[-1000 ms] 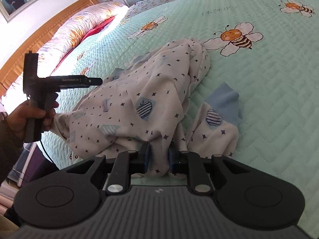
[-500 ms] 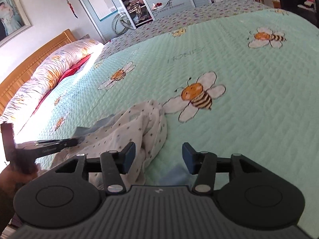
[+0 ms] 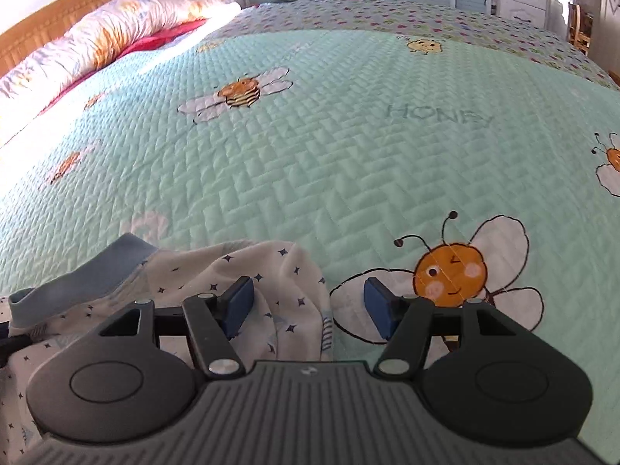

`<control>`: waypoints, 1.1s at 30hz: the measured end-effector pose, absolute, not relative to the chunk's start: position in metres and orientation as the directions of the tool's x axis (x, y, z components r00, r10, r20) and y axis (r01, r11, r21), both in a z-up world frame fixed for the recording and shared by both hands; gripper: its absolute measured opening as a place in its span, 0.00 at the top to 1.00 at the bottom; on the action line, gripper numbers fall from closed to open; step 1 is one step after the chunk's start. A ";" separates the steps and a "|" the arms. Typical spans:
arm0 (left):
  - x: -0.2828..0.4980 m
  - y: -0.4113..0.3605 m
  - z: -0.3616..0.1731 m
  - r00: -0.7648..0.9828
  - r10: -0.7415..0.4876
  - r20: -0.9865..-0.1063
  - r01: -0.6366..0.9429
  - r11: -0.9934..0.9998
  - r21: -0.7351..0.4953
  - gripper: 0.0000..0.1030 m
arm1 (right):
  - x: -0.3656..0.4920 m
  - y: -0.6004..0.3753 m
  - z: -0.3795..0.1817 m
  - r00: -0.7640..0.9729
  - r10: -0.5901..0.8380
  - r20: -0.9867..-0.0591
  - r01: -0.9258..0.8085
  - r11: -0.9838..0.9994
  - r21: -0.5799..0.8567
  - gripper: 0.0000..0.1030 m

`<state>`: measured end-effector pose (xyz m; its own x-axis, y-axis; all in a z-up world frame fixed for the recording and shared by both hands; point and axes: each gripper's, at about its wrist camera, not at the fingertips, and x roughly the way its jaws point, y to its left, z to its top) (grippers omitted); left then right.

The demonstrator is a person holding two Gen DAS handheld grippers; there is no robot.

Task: Fold clothes
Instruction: 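Lift the garment high with both grippers, shaking it open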

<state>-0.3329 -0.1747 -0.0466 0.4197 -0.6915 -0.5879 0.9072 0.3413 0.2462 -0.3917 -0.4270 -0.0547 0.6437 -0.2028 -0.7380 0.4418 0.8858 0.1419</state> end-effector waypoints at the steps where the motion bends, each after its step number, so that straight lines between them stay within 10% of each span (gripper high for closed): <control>1: -0.335 -0.174 -0.048 0.415 -0.693 -0.589 0.909 0.337 0.245 0.94 | -0.390 -0.426 -0.055 0.649 -0.186 -0.738 0.431 0.889 0.155 0.38; 3: -0.339 -0.174 -0.050 0.420 -0.691 -0.588 0.907 0.334 0.255 0.94 | -0.389 -0.419 -0.055 0.655 -0.160 -0.738 0.408 0.897 0.167 0.50; 5: -0.342 -0.174 -0.051 0.424 -0.690 -0.587 0.905 0.331 0.265 0.94 | -0.389 -0.408 -0.054 0.658 -0.144 -0.739 0.385 0.908 0.166 0.93; 19: -0.344 -0.149 -0.004 0.510 -0.720 -0.471 0.858 0.463 0.222 0.94 | -0.499 -0.304 0.028 0.738 -0.528 -0.421 0.510 0.844 -0.165 0.93; 33: -0.369 -0.131 0.118 0.624 -0.780 -0.056 0.775 0.607 0.178 0.94 | -0.567 -0.281 0.138 0.846 -0.520 -0.121 0.513 0.854 -0.080 0.93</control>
